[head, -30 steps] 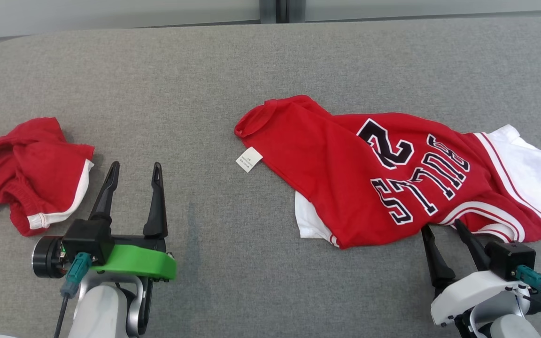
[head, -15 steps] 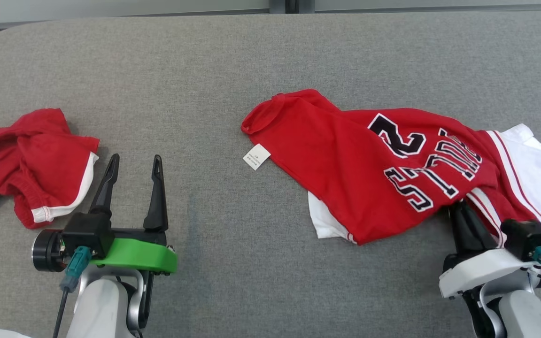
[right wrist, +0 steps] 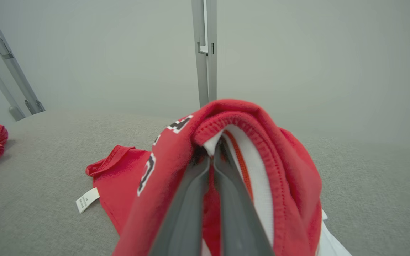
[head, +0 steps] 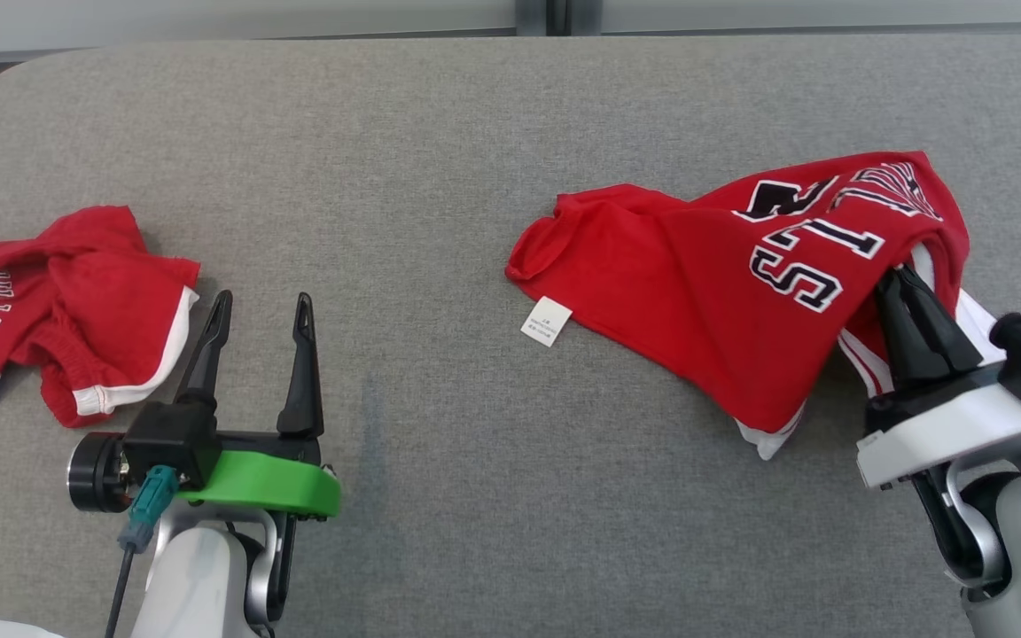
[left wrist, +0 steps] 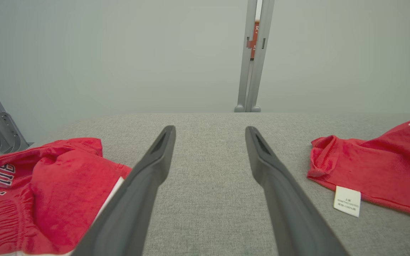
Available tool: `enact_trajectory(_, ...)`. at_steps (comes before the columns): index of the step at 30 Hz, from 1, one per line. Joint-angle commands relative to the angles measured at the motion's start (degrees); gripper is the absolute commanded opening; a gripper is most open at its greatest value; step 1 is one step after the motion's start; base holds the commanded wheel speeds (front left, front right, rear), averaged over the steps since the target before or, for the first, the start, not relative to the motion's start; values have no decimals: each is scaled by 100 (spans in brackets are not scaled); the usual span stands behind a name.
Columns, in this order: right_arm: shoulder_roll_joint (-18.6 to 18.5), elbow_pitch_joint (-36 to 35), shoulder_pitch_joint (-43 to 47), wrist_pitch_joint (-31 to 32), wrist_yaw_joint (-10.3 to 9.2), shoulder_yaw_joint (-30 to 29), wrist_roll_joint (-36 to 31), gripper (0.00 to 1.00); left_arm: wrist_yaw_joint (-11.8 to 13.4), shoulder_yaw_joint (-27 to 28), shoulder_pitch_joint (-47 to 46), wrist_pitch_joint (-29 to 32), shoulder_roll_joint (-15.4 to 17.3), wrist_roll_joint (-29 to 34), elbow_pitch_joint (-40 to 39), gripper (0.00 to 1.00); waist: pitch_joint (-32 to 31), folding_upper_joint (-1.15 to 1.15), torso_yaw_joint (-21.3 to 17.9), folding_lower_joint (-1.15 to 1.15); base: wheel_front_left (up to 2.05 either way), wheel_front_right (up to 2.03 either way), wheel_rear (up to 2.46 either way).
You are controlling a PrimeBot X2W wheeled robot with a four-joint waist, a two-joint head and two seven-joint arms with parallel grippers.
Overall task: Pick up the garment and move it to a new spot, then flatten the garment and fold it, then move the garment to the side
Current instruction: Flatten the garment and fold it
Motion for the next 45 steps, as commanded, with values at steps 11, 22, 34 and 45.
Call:
enact_trajectory(11, -402, 984, -1541, 379, -8, 1308, 509, 0, 35, -345, -400, -20, -19, -170, -68, 100, 528, 0, 554, 0, 0, 0, 0)
enact_trajectory(22, -483, 1951, -1807, -368, -8, 1657, 990, 100, 175, -497, -465, -20, -20, -281, -40, 100, 523, 0, 563, 0, 0, 0, 0)
enact_trajectory(34, -322, 1065, -433, -951, -8, 494, 754, 100, 168, -140, -96, -20, 20, -101, -48, 100, 61, 0, 102, 0, 0, 0, 0)
enact_trajectory(45, 276, 271, 611, -888, -7, -388, 94, 100, 128, -16, 251, -20, 119, 13, 17, 100, -280, 0, -245, 0, 0, 0, 0)
